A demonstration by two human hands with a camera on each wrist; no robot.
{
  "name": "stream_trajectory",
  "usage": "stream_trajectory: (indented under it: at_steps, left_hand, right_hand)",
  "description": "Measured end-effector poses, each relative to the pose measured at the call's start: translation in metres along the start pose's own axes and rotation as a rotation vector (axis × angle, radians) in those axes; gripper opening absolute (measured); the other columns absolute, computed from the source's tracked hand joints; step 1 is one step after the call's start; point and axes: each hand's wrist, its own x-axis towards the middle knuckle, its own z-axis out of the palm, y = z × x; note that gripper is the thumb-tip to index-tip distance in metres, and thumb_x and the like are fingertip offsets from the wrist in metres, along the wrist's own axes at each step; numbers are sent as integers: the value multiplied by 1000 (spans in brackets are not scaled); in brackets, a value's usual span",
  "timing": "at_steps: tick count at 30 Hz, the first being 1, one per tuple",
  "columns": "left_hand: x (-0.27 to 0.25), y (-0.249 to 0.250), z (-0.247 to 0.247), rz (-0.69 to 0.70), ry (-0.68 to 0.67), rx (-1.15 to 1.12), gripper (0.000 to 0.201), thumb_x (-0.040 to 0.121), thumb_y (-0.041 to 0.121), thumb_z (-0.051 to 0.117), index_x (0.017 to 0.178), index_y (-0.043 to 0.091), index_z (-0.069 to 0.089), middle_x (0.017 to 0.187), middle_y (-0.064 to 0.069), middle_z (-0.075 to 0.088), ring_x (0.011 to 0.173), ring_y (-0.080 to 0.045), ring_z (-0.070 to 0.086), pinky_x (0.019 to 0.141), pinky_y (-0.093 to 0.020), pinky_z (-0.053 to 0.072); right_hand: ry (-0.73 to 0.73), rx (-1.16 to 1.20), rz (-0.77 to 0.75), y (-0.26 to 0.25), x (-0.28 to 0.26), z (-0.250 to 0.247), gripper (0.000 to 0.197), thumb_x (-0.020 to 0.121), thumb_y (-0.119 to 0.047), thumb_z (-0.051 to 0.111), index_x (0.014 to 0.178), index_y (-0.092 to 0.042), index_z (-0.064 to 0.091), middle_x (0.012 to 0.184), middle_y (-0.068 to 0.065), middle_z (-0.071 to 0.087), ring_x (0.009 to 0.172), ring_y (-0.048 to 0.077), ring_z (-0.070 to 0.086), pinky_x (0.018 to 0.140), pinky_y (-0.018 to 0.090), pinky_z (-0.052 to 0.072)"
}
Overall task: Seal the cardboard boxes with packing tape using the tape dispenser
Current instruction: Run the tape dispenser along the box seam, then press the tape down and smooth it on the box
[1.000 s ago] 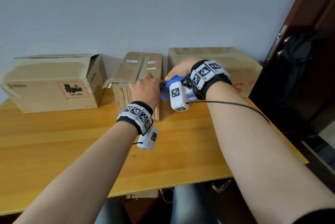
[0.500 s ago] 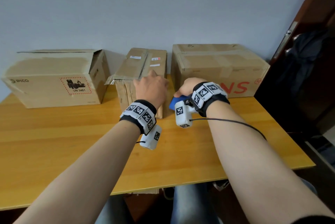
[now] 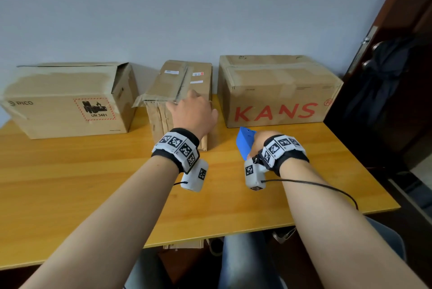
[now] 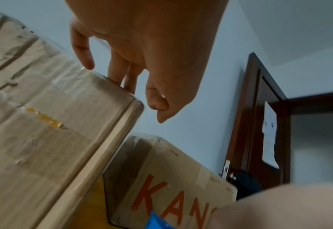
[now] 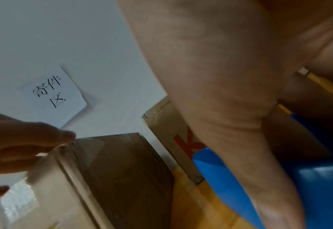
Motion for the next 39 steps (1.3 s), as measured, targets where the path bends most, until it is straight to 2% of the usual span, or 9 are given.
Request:
stream_trajectory:
  at_steps: [4, 7, 10, 14, 17, 23, 28, 34, 39]
  left_hand:
    - [2, -21, -7, -14, 51, -439, 41, 94, 41, 55, 61, 18, 64, 79, 5, 69, 69, -17, 62, 96, -46, 45]
    - [1, -50, -20, 8, 235, -629, 22, 97, 33, 59, 99, 20, 76, 113, 4, 73, 67, -6, 61, 73, -29, 52]
    - [8, -87, -23, -158, 370, -640, 29, 94, 29, 61, 122, 22, 65, 130, -3, 61, 116, -18, 57, 102, -40, 44]
    - [18, -120, -20, -488, 163, -919, 72, 91, 39, 65, 151, 16, 34, 151, -9, 39, 134, -25, 44, 110, -40, 39]
    - [15, -121, -17, -624, -16, -1113, 81, 89, 50, 65, 155, 19, 28, 150, -7, 44, 130, -27, 50, 104, -46, 46]
    - [-5, -109, -12, -522, -47, -1107, 84, 85, 53, 69, 153, 22, 30, 123, 5, 54, 118, -20, 56, 98, -48, 51]
    - [-21, -86, -12, -436, -54, -981, 115, 57, 74, 72, 151, 26, 28, 143, -6, 44, 122, -24, 55, 100, -48, 52]
    - [-23, -66, -17, -394, -80, -779, 110, 71, 70, 74, 153, 19, 21, 152, -12, 38, 130, -31, 50, 104, -42, 46]
    - [-23, -54, -16, -374, -58, -674, 113, 70, 67, 77, 152, 17, 20, 148, -17, 34, 127, -36, 51, 98, -40, 46]
  right_hand:
    - [-15, 222, 43, -5, -8, -23, 32, 87, -38, 75, 79, -12, 57, 77, 3, 63, 63, 17, 58, 52, 27, 42]
    - [131, 401, 15, -10, -14, -52, 31, 91, -34, 68, 78, -8, 59, 78, 8, 65, 69, 24, 62, 55, 28, 43]
    - [252, 688, -169, -23, -15, -68, 35, 95, -37, 61, 84, -4, 66, 82, 12, 68, 74, 28, 68, 65, 33, 54]
    - [343, 1038, -410, -55, -13, -73, 34, 96, -38, 61, 127, -24, 63, 123, -6, 66, 110, 13, 64, 100, 45, 53]
    - [256, 1182, -404, -75, -13, -69, 51, 98, -38, 61, 144, -20, 51, 143, -2, 55, 127, 15, 54, 99, 44, 54]
    - [326, 1260, -282, -72, -16, -63, 35, 93, -40, 67, 122, -21, 65, 98, -3, 55, 96, 14, 63, 80, 43, 62]
    - [352, 1228, -200, -60, -29, -55, 45, 87, -43, 72, 126, -23, 60, 102, -3, 55, 94, 14, 61, 73, 42, 63]
    - [403, 1026, -131, -58, -27, -55, 102, 70, -72, 71, 151, -18, 39, 148, 5, 50, 128, 27, 54, 96, 52, 54]
    - [414, 872, -103, -74, -28, -56, 87, 53, -90, 59, 116, -30, 62, 122, -1, 55, 113, 29, 59, 90, 47, 55]
